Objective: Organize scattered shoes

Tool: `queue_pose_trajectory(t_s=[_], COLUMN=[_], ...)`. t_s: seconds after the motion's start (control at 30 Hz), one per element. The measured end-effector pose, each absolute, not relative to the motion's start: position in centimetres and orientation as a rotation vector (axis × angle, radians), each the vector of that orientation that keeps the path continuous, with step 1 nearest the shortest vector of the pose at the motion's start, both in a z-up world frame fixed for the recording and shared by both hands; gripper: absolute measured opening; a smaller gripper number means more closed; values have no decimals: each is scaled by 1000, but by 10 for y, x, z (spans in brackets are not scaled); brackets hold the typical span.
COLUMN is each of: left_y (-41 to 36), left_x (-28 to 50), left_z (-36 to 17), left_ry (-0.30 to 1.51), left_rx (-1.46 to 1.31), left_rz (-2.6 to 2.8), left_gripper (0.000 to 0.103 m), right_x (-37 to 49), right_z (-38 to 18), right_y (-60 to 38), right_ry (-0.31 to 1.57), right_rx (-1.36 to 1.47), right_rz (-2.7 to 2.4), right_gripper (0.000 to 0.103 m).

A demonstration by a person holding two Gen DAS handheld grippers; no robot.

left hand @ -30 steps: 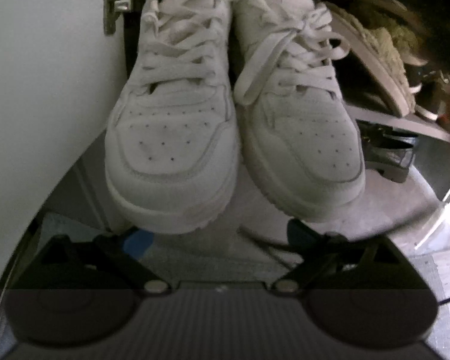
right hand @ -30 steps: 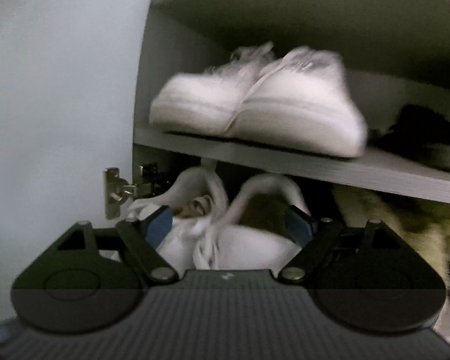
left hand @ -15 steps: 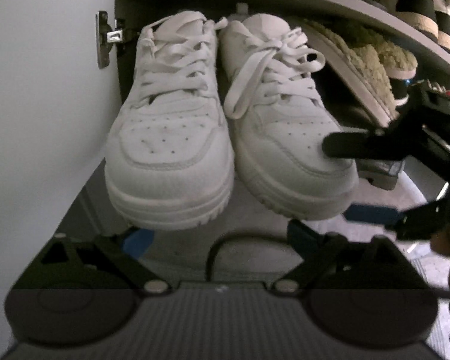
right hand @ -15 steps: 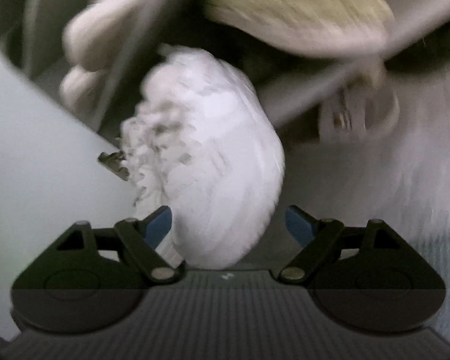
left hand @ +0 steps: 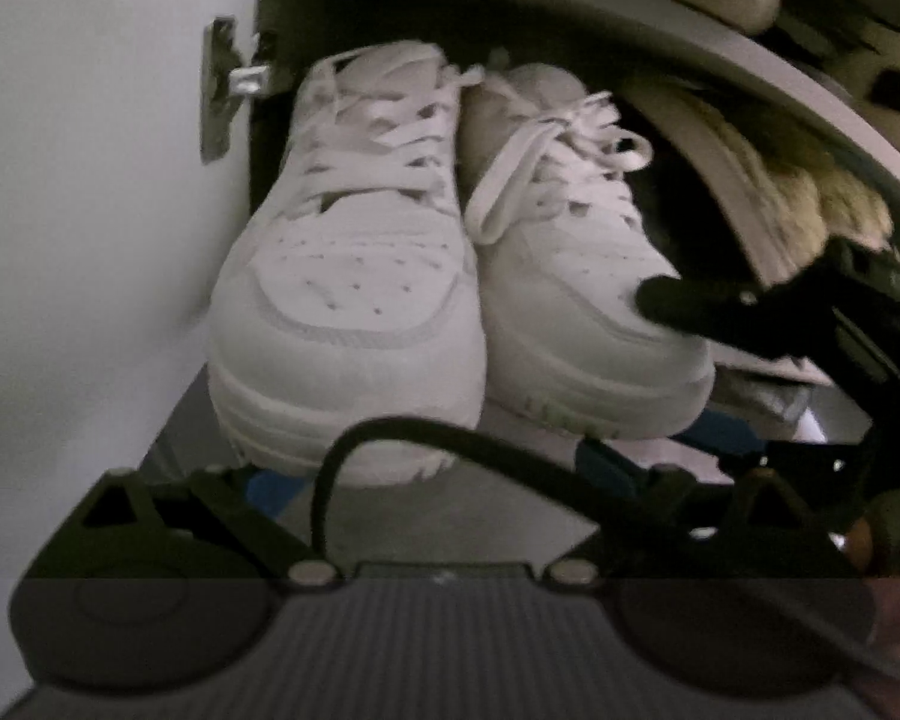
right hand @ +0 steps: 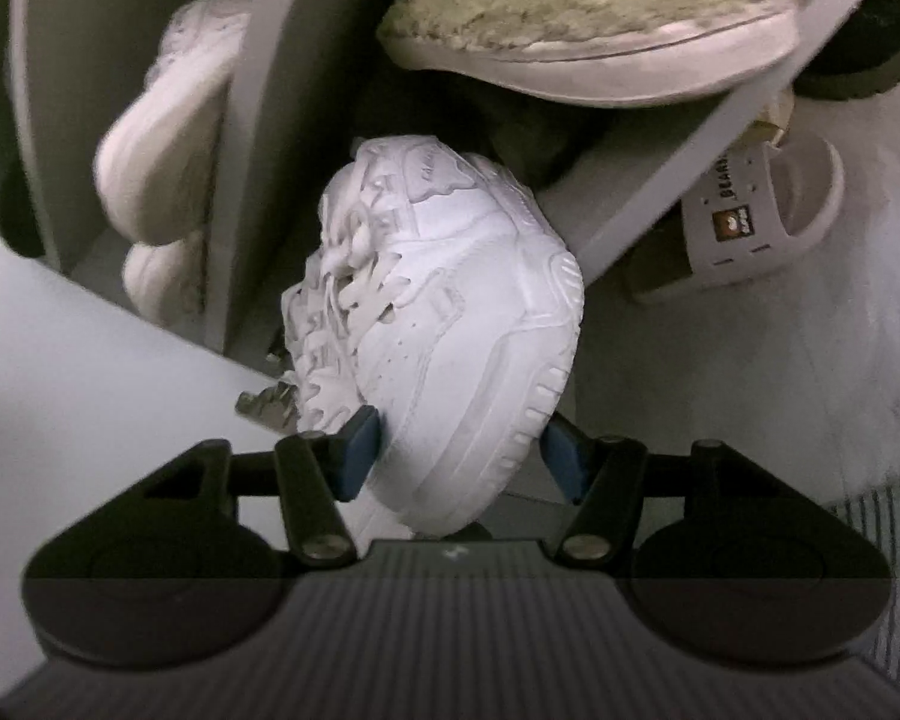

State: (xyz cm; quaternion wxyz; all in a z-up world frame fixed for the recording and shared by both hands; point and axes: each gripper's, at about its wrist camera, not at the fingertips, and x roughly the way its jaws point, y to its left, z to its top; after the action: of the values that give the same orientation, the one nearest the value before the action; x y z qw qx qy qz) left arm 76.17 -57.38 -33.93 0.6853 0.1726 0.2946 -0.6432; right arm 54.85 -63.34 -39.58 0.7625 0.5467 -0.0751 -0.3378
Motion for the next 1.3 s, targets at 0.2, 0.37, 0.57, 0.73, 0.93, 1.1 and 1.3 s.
queue_pose_trajectory(t_s=[0.2,0.37,0.57,0.73,0.93,1.1,1.3], left_y=[-588,-569,-520,-483,-456,-451,-497], left_x=[761,752,759,769,778,787,774], left_z=[-346,-357,-379,-393,-382,-350,-356], left_ry=[628,618,717,790,789,754,867], left_rx=[397,418,416,391,261,123,74], left_rz=[-1416,-1431,-1431,-1485,-1580,-1622,-1485], left_gripper=[99,102,103,103,103,103,103], right_x=[553,552,547,528,511,498,501], right_z=[-398,-400,-399,-399,-388,-390,-400], right_y=[-653,-654,-630,-610,-610,-617,-604], right_ry=[-201,-205,-187,-104,-6,28,-28], right_rx=[1171,1187,1129,1074,907,834,916], right_rz=[-738,-700,-706,-778,-948,-1037,-879], right_gripper=[63,65,82,84,84,84,83])
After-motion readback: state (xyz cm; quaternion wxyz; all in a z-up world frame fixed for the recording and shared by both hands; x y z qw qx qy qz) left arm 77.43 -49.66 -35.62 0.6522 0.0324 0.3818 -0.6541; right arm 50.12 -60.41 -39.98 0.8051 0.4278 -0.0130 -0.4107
